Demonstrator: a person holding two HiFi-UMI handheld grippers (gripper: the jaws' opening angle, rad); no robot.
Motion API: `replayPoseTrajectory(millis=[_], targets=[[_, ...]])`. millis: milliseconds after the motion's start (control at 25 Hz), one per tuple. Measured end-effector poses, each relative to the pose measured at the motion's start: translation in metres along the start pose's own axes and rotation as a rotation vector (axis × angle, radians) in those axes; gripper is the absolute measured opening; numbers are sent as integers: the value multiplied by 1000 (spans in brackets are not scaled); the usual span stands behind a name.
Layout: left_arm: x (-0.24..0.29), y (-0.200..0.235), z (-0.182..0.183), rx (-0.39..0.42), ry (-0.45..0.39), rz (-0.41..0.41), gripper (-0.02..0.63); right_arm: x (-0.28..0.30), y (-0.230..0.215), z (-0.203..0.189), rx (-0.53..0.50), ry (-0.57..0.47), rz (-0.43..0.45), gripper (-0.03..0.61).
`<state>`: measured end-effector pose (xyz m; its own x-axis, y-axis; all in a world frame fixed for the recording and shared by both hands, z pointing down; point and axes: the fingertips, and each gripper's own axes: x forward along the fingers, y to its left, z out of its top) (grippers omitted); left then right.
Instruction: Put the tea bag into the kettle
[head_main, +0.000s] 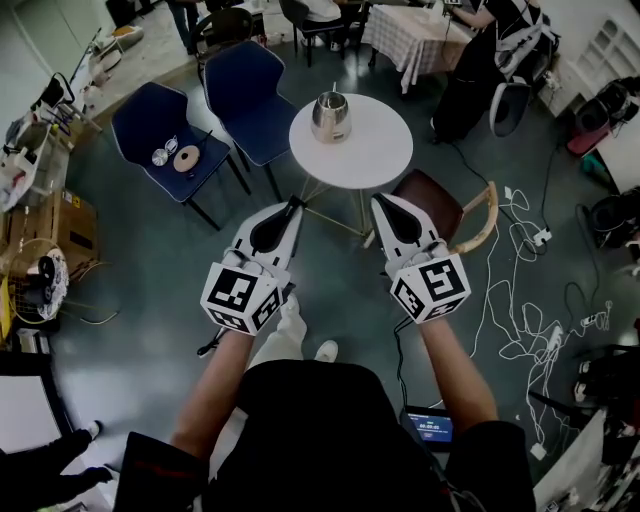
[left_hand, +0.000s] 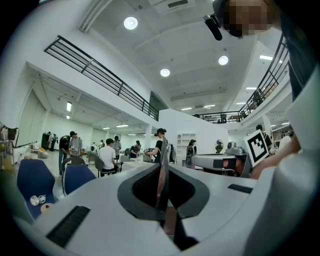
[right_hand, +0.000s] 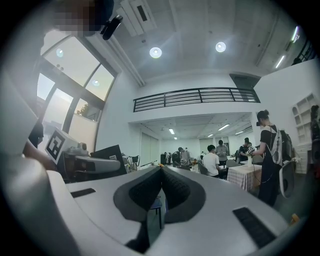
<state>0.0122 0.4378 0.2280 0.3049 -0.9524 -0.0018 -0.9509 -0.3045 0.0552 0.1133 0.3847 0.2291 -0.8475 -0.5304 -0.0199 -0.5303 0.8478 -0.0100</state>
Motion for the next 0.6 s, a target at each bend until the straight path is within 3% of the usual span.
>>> replayPoseTrajectory(millis=[600], targets=[[53, 59, 3, 2, 14, -12, 14, 73, -33, -5, -10, 9, -6, 17]])
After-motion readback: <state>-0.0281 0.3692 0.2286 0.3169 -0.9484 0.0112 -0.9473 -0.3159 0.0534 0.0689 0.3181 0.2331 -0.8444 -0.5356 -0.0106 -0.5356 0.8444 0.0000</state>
